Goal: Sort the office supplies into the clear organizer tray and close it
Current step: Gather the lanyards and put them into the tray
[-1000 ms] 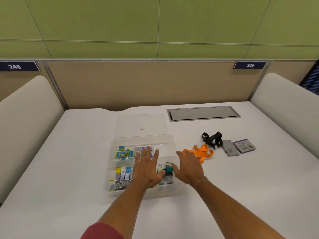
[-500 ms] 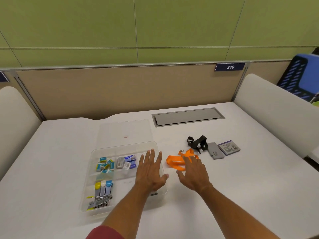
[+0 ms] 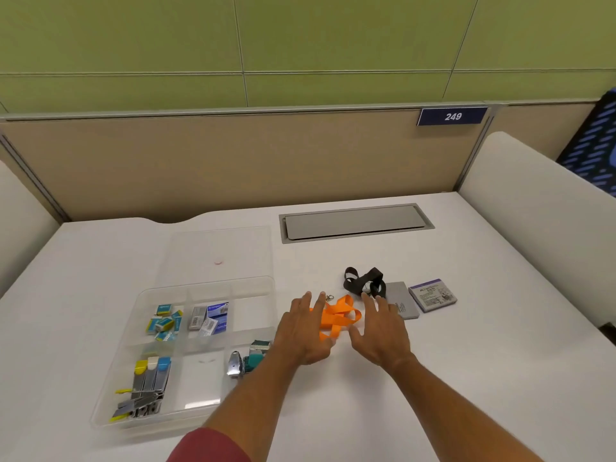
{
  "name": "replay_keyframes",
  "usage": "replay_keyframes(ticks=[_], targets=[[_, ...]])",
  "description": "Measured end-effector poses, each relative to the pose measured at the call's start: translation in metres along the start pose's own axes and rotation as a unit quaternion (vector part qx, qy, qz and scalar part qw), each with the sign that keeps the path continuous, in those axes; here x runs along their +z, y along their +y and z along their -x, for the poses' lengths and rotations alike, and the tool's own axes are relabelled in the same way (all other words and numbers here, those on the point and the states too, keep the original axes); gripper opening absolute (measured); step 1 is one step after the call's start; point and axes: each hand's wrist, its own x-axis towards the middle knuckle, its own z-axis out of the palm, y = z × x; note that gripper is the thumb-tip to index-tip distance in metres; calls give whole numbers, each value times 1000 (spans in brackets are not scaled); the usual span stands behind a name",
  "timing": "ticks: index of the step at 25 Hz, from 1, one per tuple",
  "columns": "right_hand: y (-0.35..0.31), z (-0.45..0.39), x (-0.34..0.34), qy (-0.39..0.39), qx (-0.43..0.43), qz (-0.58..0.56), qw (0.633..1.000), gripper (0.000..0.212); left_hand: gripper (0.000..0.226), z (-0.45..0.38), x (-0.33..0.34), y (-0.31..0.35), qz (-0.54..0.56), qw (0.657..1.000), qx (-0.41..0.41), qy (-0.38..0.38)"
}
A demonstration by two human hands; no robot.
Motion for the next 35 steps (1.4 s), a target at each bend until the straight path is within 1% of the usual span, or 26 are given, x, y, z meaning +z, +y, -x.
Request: replay_keyframes(ticks=[3,6,11,13,15,17,20,24,28,31,35], targets=[[15,-10,-6,25,2,-18,1000,69,96,-18,3,11,-11,999,-8,-29],[32,-26,-14,41,-3,-21,999,69,95,-37,2,22,-43,997,2,-61],[50,-51,-19,28,-6,-12,1000,82,85,-56,6,36,-112,986,14,-121],[51,-61,-19,18,-15,-5,1000,85,75,-58,6,39,-140,982,14,-127],[49,-72,-19,6,-30,0,1000,86,56,-59,5,43,-145,983,13,-114],[44,-80,-17,-7,-45,6,999,84,38,-59,4,46,-148,985,20,-85],[35,-90,-12,-30,-57,14,998,76,22,-59,3,46,-159,984,28,-72],[28,-98,-3,-65,-61,25,996,66,16,-57,4,46,-136,988,9,-78],[25,-104,4,-73,-71,34,994,53,16,-57,0,41,-70,994,-26,-76],[23,-110,6,-83,-66,34,994,46,23,-56,-7,29,-11,998,-44,-47],[23,-117,9,-107,-60,27,992,30,22,-56,-16,15,12,998,-56,-6]])
